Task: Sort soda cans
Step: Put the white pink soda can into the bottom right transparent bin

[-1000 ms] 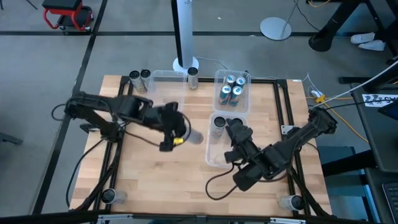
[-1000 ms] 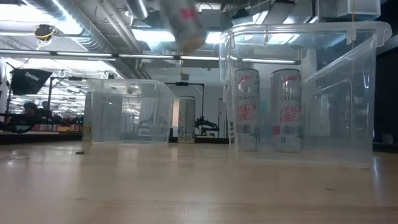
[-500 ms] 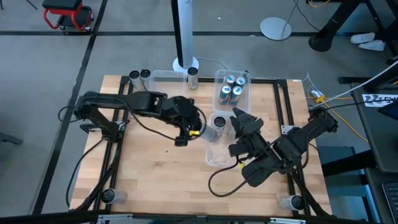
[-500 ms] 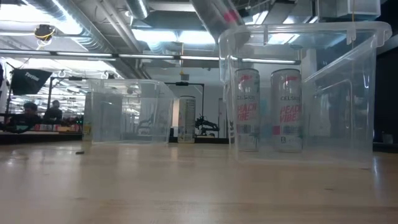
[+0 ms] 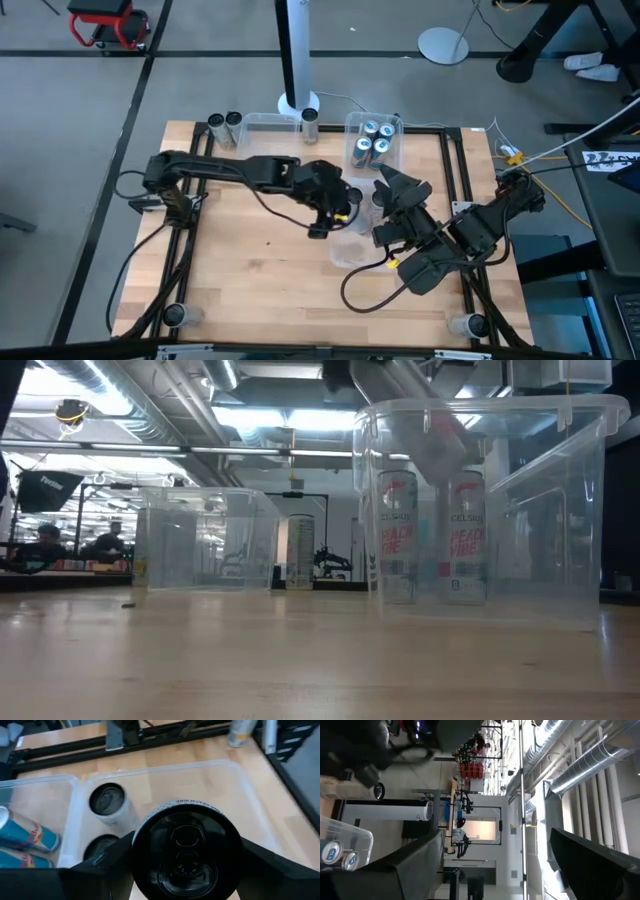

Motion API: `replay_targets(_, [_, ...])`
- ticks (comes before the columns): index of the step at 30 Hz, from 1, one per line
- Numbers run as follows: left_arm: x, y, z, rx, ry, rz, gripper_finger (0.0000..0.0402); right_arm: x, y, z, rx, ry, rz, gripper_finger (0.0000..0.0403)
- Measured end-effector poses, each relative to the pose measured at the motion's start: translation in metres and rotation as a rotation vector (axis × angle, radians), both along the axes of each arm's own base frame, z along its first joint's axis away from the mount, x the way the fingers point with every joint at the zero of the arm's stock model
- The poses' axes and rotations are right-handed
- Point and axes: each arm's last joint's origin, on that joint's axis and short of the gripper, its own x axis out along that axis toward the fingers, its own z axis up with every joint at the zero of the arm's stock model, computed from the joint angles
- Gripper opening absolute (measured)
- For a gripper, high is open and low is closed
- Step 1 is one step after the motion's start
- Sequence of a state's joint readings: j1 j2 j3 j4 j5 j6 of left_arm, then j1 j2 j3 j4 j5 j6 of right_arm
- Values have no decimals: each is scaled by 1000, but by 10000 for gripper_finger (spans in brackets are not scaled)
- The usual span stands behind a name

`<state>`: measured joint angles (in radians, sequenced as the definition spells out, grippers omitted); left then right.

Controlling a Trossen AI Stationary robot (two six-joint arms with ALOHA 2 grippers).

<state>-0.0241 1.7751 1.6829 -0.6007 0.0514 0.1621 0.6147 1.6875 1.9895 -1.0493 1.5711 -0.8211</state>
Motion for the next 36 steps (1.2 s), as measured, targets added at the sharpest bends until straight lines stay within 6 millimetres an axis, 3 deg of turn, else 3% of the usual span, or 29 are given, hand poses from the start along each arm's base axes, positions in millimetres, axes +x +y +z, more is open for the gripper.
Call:
replay_targets(7, [25, 13, -37, -11, 62, 15, 253, 0, 0, -1, 0, 9, 5, 365])
replay_targets(13, [34, 25, -55, -17, 94, 36, 253, -1, 0, -2, -7, 22, 7, 365])
replay_targets(20, [47, 25, -74, -68, 96, -22, 253, -1, 0, -3, 2, 36, 23, 365])
replay_targets(36, [52, 16, -80, -51, 82, -87, 272, 2, 1, -10, 12, 71, 52, 365])
